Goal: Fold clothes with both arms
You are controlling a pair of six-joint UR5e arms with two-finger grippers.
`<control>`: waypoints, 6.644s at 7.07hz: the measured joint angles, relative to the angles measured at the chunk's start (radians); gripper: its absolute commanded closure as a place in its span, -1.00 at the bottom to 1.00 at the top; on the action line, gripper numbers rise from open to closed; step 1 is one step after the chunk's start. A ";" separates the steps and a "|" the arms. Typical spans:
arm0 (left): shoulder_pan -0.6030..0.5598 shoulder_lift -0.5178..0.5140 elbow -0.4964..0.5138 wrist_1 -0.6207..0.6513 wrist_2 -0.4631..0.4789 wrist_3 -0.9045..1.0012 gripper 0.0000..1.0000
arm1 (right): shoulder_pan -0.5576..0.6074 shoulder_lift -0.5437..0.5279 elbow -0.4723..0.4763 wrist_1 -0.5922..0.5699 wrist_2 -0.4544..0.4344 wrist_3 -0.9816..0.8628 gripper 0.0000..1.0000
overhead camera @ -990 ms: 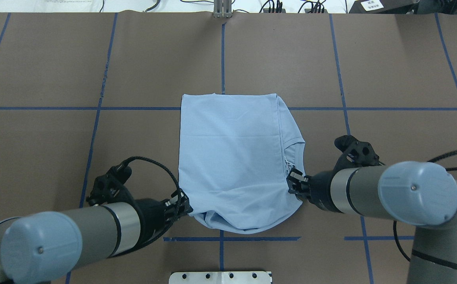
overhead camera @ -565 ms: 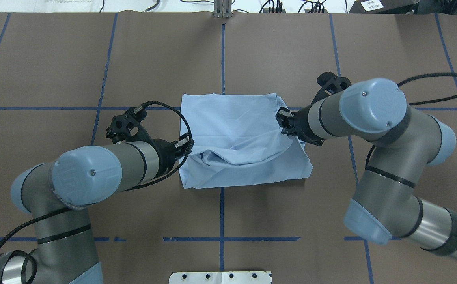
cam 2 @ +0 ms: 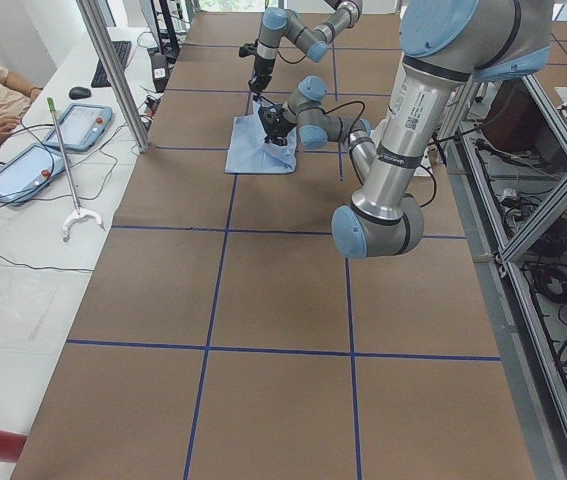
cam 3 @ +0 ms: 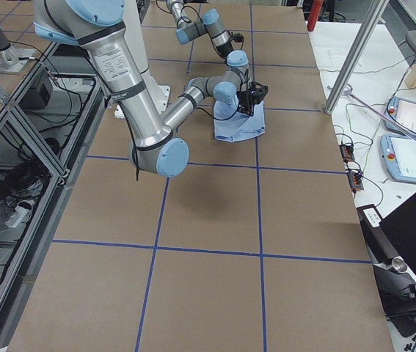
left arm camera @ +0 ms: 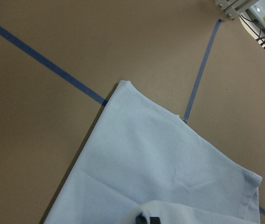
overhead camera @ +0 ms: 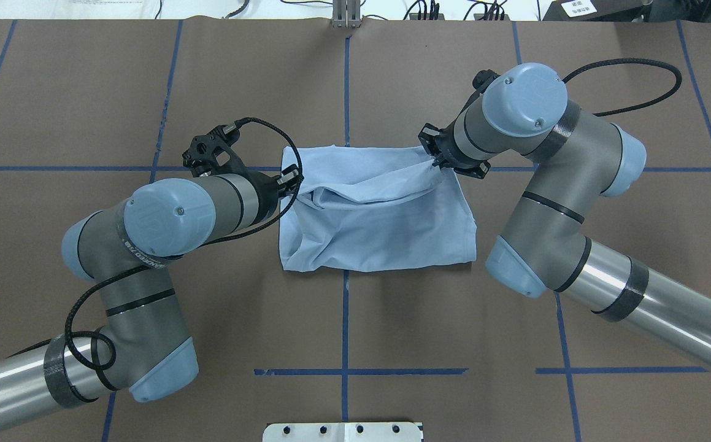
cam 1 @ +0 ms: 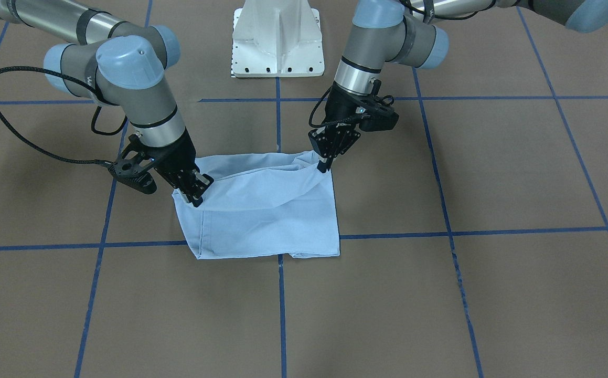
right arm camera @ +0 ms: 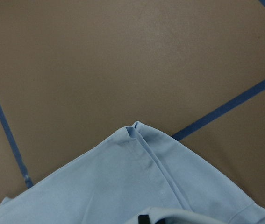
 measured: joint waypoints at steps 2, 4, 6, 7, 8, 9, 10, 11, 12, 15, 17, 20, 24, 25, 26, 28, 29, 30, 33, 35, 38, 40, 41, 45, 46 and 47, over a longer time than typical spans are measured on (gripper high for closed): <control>-0.027 -0.017 0.033 -0.004 0.005 0.092 1.00 | 0.005 0.026 -0.044 0.026 0.001 -0.001 1.00; -0.038 -0.049 0.093 -0.025 0.028 0.127 1.00 | 0.008 0.034 -0.059 0.030 0.002 -0.001 1.00; -0.042 -0.080 0.163 -0.060 0.044 0.133 0.23 | 0.013 0.038 -0.069 0.030 0.003 -0.004 -0.11; -0.053 -0.088 0.198 -0.082 0.045 0.148 -0.92 | 0.019 0.058 -0.102 0.031 0.006 -0.015 -0.99; -0.077 -0.102 0.272 -0.140 0.046 0.185 -1.00 | 0.032 0.100 -0.181 0.049 0.010 -0.055 -1.00; -0.118 -0.120 0.379 -0.230 0.046 0.242 -1.00 | 0.070 0.149 -0.315 0.129 0.025 -0.143 -1.00; -0.156 -0.133 0.454 -0.297 0.045 0.297 -1.00 | 0.132 0.185 -0.440 0.233 0.088 -0.236 -1.00; -0.173 -0.140 0.476 -0.328 0.042 0.328 -1.00 | 0.184 0.205 -0.491 0.283 0.170 -0.283 -1.00; -0.179 -0.145 0.464 -0.337 0.031 0.341 -1.00 | 0.203 0.209 -0.486 0.300 0.212 -0.295 0.17; -0.207 -0.139 0.368 -0.344 -0.062 0.346 -1.00 | 0.077 0.140 -0.310 0.285 0.154 -0.184 1.00; -0.266 -0.118 0.295 -0.345 -0.161 0.344 -1.00 | -0.035 0.118 -0.246 0.278 0.084 -0.147 1.00; -0.280 -0.096 0.272 -0.348 -0.188 0.310 -1.00 | -0.099 0.124 -0.239 0.262 0.064 -0.133 1.00; -0.276 -0.094 0.271 -0.366 -0.189 0.268 -1.00 | -0.109 0.142 -0.290 0.261 0.052 -0.143 1.00; -0.275 -0.094 0.271 -0.366 -0.189 0.265 -1.00 | -0.105 0.164 -0.326 0.262 0.046 -0.146 1.00; -0.275 -0.093 0.271 -0.366 -0.188 0.265 -1.00 | -0.093 0.180 -0.355 0.263 0.043 -0.154 1.00; -0.275 -0.095 0.271 -0.367 -0.188 0.264 -1.00 | -0.060 0.194 -0.407 0.269 0.043 -0.182 1.00; -0.275 -0.095 0.271 -0.367 -0.188 0.264 -1.00 | -0.027 0.218 -0.443 0.270 0.049 -0.205 1.00; -0.275 -0.094 0.271 -0.367 -0.188 0.264 -1.00 | 0.019 0.277 -0.521 0.271 0.057 -0.239 1.00; -0.245 -0.101 0.279 -0.361 -0.177 0.244 0.50 | 0.125 0.389 -0.665 0.269 0.110 -0.308 1.00; -0.186 -0.115 0.262 -0.317 -0.162 0.183 1.00 | 0.180 0.365 -0.643 0.266 0.186 -0.348 1.00; -0.092 -0.196 0.266 -0.119 -0.160 0.340 1.00 | 0.214 0.268 -0.536 0.260 0.224 -0.392 1.00; -0.065 -0.213 0.305 -0.101 -0.164 0.399 1.00 | 0.171 0.204 -0.379 0.177 0.226 -0.390 1.00; -0.057 -0.223 0.325 -0.100 -0.165 0.405 1.00 | 0.130 0.173 -0.299 0.122 0.221 -0.386 1.00; -0.051 -0.237 0.424 -0.168 -0.162 0.428 1.00 | 0.011 0.153 -0.267 0.083 0.148 -0.368 1.00; -0.052 -0.240 0.444 -0.185 -0.161 0.436 1.00 | 0.006 0.169 -0.300 0.087 0.143 -0.363 1.00; -0.053 -0.240 0.455 -0.192 -0.160 0.446 1.00 | 0.005 0.182 -0.331 0.094 0.141 -0.362 1.00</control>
